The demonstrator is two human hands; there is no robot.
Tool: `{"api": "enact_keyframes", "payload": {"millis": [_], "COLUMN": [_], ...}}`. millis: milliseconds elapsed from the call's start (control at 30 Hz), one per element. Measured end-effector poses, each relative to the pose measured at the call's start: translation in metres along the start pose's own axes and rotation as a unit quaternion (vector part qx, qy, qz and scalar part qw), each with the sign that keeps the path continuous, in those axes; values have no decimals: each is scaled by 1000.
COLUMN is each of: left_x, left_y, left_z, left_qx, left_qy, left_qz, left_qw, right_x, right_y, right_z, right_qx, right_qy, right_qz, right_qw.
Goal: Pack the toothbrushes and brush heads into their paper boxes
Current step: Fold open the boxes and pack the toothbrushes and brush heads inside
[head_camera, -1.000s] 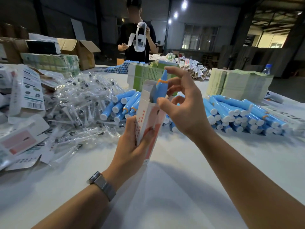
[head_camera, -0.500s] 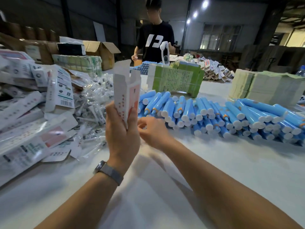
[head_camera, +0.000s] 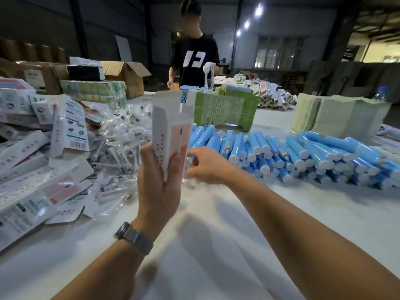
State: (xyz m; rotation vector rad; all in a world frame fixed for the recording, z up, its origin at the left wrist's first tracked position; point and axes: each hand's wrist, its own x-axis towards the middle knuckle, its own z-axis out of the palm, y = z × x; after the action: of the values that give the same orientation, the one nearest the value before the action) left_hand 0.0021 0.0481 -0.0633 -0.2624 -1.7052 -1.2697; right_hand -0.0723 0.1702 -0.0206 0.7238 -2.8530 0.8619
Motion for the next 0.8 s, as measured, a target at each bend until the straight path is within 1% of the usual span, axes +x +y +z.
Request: {"api": "enact_keyframes", "payload": {"millis": [67,100,133,200,267,333,400,500,533,567,600,667,700,733,800], "left_x": [-9,-14,-18,-25,-29,-32,-35,-36,-36,-36,-37,-39,-40,-41,-42], "left_y": [6,9,11,15,18,22,25,24,24,24,24,23,23,23,22], "left_z": [6,9,11,14,16,18,19,19,19,19,19,20,20,21,21], "left_qx": [-25,-42,-56,-74,-83,-91,-99,-87,-78,-70,-65,-58,-58,-60,-69], "left_qy": [-34,-55,-76,-113,-139,-155,-165,-171,-175,-177,-179,-186,-190,-194,-194], "left_qz": [5,7,9,13,20,27,27,26,26,28,29,21,12,1,-12], "left_qw": [999,998,995,991,987,983,981,981,981,981,981,981,980,979,979], "right_x": [-14,-23,-33,-56,-78,-94,-103,-109,-110,-110,-109,-109,-108,-107,-108], "right_y": [6,8,10,10,6,-5,-17,-26,-27,-28,-29,-30,-29,-27,-25], "right_z": [-15,-24,-35,-61,-83,-94,-98,-104,-105,-102,-98,-84,-79,-78,-82], "right_qx": [22,81,172,341,426,461,457,455,446,418,367,226,169,139,154], "right_qy": [51,89,124,194,244,266,275,312,322,327,326,319,319,322,325], "right_qz": [10,21,28,-4,-72,-136,-183,-220,-224,-229,-233,-228,-221,-212,-195], "right_qw": [998,993,977,920,868,835,826,805,805,816,839,892,906,912,913]}}
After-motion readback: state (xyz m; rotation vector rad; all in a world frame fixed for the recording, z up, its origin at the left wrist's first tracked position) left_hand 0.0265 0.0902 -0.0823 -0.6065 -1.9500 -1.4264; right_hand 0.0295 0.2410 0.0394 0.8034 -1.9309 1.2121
